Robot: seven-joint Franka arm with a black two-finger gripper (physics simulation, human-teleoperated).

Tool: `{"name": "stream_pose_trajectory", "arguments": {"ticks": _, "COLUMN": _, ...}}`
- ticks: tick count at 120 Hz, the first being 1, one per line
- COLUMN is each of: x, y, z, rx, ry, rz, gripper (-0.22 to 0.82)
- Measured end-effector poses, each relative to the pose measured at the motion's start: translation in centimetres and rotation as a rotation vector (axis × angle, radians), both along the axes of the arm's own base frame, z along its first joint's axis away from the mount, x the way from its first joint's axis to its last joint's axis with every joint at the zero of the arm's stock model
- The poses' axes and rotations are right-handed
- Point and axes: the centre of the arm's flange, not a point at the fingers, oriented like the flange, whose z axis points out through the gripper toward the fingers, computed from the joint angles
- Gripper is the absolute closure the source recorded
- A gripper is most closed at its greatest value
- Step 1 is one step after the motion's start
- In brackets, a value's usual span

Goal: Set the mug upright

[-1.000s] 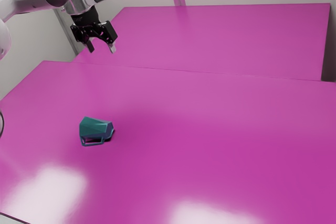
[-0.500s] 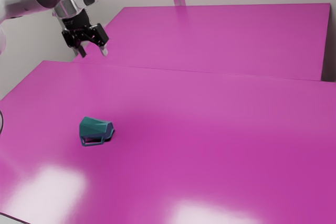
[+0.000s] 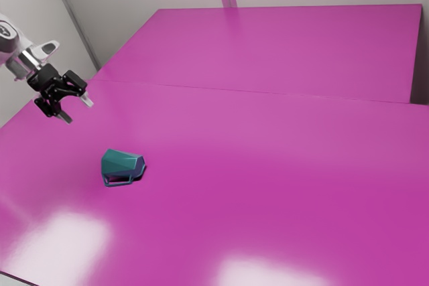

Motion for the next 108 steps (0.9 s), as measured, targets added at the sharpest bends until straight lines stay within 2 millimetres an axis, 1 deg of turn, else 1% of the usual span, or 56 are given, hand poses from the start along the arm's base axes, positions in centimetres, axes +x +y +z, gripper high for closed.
{"name": "stream_pose_trajectory", "arguments": {"ticks": 7, "x": -0.5, "y": 0.8, "z": -2.1, "rx": -0.041, "ry": -0.011, "rz": 0.018, "gripper": 0.00}}
{"name": "stream_pose_trajectory", "arguments": {"ticks": 15, "x": -0.6, "y": 1.3, "z": -4.1, "rx": -0.071, "ry": -0.026, "rz": 0.025, "gripper": 0.00}}
{"name": "stream_pose_trajectory", "arguments": {"ticks": 27, "x": -0.4, "y": 1.6, "z": -6.4, "rx": -0.094, "ry": -0.040, "rz": 0.016, "gripper": 0.00}}
{"name": "stream_pose_trajectory", "arguments": {"ticks": 35, "x": -0.2, "y": 1.6, "z": -8.3, "rx": -0.105, "ry": -0.032, "rz": 0.005, "gripper": 0.00}}
{"name": "stream_pose_trajectory", "arguments": {"ticks": 58, "x": 0.4, "y": 3.2, "z": -12.4, "rx": -0.152, "ry": -0.076, "rz": 0.034, "gripper": 0.00}}
{"name": "stream_pose_trajectory", "arguments": {"ticks": 70, "x": 0.7, "y": 3.4, "z": -14.5, "rx": -0.184, "ry": -0.100, "rz": 0.042, "gripper": 0.00}}
{"name": "stream_pose_trajectory", "arguments": {"ticks": 80, "x": 0.9, "y": 3.0, "z": -15.6, "rx": -0.204, "ry": -0.116, "rz": 0.032, "gripper": 0.00}}
{"name": "stream_pose_trajectory", "arguments": {"ticks": 89, "x": 0.3, "y": 2.6, "z": -16.7, "rx": -0.232, "ry": -0.112, "rz": 0.023, "gripper": 0.00}}
{"name": "stream_pose_trajectory", "arguments": {"ticks": 108, "x": 0.0, "y": 1.5, "z": -17.3, "rx": -0.278, "ry": -0.118, "rz": -0.023, "gripper": 0.00}}
